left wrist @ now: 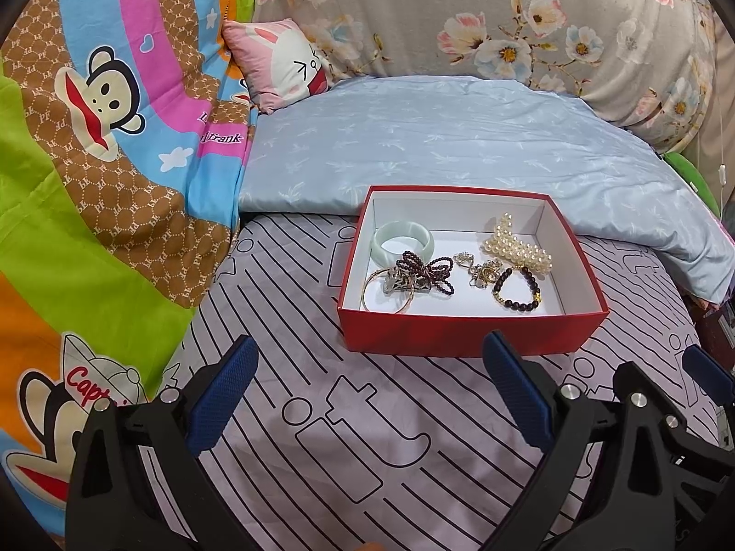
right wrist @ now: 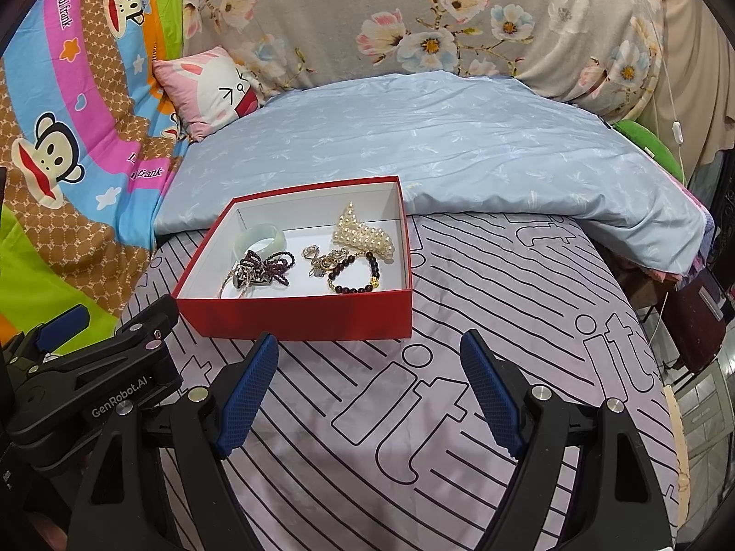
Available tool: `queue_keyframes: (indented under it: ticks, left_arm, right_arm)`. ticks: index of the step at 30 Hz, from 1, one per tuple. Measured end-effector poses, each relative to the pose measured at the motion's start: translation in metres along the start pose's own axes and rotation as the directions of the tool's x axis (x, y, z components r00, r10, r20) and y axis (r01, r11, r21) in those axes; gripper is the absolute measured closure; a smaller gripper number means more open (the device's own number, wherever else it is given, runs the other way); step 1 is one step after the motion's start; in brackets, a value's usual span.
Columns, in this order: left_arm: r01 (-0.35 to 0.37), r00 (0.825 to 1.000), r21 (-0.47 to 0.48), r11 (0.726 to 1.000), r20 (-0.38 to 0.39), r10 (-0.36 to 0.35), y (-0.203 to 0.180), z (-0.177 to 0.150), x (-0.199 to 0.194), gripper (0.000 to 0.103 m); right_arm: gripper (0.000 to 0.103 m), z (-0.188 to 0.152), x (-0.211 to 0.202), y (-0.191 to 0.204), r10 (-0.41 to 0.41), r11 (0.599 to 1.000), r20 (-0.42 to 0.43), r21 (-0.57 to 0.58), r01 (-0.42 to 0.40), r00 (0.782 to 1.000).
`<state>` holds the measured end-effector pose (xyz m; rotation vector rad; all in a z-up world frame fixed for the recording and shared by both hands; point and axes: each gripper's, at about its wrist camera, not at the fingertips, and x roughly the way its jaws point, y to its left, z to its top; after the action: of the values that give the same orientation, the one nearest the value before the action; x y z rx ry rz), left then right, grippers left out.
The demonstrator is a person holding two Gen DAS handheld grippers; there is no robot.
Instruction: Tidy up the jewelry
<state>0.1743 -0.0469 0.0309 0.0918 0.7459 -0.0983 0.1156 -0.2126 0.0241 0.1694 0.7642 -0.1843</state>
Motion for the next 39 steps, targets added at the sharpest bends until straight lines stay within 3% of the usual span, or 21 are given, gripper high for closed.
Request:
queue_keyframes:
  ticks: [26, 39]
  left_arm:
    - [0.008, 1.0, -0.014, 1.0, -0.02, -0.008, 0.0033, 0.0014, 0.0032, 0.007]
    - [-0.018, 1.0, -0.02, 1.0, 0.008, 0.018, 0.002, -0.002, 0.0014, 0.007]
  right_arm:
    - [0.023, 0.0002, -0.0018, 0.0031, -0.006, 1.0, -0.001, -0.01, 0.006, 1.0]
    - [0.023, -0.0011, -0.0007, 0.0054, -0.006, 1.0, -0.002, -0.015, 0.006, 1.0]
